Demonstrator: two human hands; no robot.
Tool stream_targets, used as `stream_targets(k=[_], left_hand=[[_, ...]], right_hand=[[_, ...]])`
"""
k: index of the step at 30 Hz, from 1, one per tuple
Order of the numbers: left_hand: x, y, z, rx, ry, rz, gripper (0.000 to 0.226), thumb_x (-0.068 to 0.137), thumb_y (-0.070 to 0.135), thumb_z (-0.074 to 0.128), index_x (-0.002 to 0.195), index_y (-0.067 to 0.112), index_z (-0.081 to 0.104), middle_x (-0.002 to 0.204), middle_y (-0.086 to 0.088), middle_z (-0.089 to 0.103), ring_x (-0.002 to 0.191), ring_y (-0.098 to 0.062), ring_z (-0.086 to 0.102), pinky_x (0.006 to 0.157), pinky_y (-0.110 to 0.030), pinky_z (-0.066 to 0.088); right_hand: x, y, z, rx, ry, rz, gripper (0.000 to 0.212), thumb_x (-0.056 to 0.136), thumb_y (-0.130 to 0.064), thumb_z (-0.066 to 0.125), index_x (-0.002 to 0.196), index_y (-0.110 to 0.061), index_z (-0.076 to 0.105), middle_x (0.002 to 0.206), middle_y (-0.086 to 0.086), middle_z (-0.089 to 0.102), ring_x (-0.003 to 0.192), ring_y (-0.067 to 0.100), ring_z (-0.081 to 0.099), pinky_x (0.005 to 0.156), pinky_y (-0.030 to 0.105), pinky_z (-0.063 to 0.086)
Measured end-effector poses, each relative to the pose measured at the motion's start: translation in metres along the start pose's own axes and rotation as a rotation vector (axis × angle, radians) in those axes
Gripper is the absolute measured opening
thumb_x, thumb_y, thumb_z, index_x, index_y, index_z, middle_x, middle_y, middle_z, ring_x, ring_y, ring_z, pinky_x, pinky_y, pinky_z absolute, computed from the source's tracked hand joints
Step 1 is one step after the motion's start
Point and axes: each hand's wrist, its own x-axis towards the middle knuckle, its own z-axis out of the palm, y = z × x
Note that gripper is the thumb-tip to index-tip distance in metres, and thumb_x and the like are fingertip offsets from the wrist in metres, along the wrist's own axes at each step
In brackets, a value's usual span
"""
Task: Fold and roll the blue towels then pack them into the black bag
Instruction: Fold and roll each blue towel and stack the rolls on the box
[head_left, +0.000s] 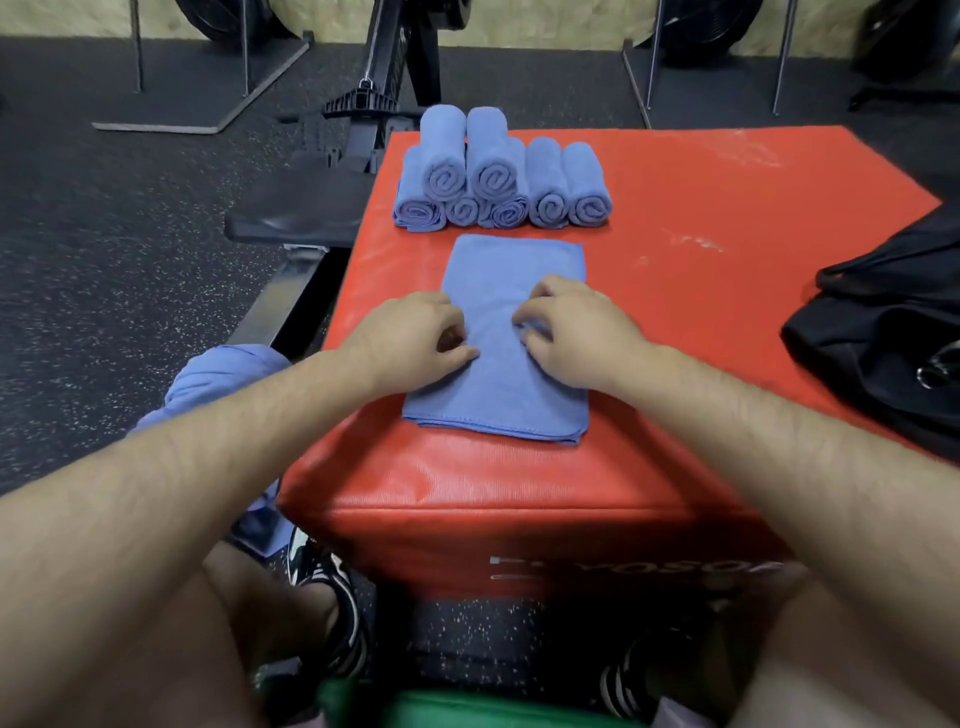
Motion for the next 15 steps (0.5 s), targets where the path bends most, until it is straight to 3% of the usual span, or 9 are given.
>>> stream_targets(k=[3, 5, 8, 10, 13, 15], left_hand=[[-0.012, -0.001, 0.002, -0.054, 0.061, 0.106, 0.017, 0.089, 0.034, 0.067, 0.098, 0.022, 0.060, 0.093, 0.003, 0.051, 0.089, -0.023, 0.055, 0.074, -0.039, 0.049], [-0.017, 0.002, -0.002, -0.126, 0.006, 0.187, 0.012, 0.087, 0.023, 0.067, 0.096, 0.021, 0.059, 0.092, 0.003, 0.052, 0.086, -0.019, 0.053, 0.074, -0.040, 0.048], [-0.028, 0.009, -0.010, -0.249, -0.133, 0.232, 0.013, 0.085, 0.012, 0.068, 0.090, 0.022, 0.061, 0.085, 0.006, 0.057, 0.077, -0.013, 0.054, 0.074, -0.037, 0.048], [-0.038, 0.011, -0.011, -0.287, -0.191, 0.226, 0.016, 0.083, 0.009, 0.069, 0.087, 0.023, 0.061, 0.083, 0.008, 0.059, 0.073, -0.010, 0.054, 0.072, -0.033, 0.048], [-0.053, 0.007, -0.013, -0.325, -0.243, 0.243, 0.018, 0.084, 0.025, 0.079, 0.092, 0.024, 0.063, 0.089, 0.008, 0.055, 0.079, -0.009, 0.053, 0.073, -0.024, 0.047], [-0.059, 0.001, -0.014, -0.308, -0.244, 0.262, 0.026, 0.083, 0.037, 0.079, 0.101, 0.026, 0.064, 0.095, 0.007, 0.053, 0.085, -0.005, 0.052, 0.077, -0.017, 0.044]], right_hand=[[-0.019, -0.013, 0.001, 0.092, -0.018, -0.118, 0.013, 0.088, -0.030, 0.059, 0.098, -0.029, 0.068, 0.098, -0.003, 0.055, 0.096, 0.022, 0.057, 0.083, 0.041, 0.050], [-0.031, -0.019, 0.003, 0.131, -0.085, -0.218, 0.004, 0.088, -0.030, 0.063, 0.090, -0.028, 0.064, 0.088, -0.007, 0.053, 0.085, 0.015, 0.055, 0.079, 0.040, 0.049], [-0.045, -0.020, -0.001, 0.144, -0.178, -0.309, 0.009, 0.089, -0.034, 0.066, 0.090, -0.027, 0.061, 0.085, -0.008, 0.055, 0.079, 0.010, 0.052, 0.077, 0.039, 0.049], [-0.052, -0.015, -0.005, 0.131, -0.240, -0.329, 0.021, 0.088, -0.043, 0.069, 0.100, -0.026, 0.063, 0.091, -0.007, 0.055, 0.083, 0.009, 0.051, 0.080, 0.032, 0.047], [-0.062, -0.008, -0.009, 0.084, -0.307, -0.337, 0.044, 0.083, -0.057, 0.071, 0.115, -0.030, 0.059, 0.102, -0.008, 0.050, 0.093, 0.009, 0.049, 0.083, 0.024, 0.042], [-0.065, -0.005, -0.009, 0.089, -0.301, -0.346, 0.039, 0.086, -0.048, 0.072, 0.117, -0.027, 0.060, 0.106, -0.006, 0.052, 0.099, 0.013, 0.051, 0.088, 0.026, 0.043]])
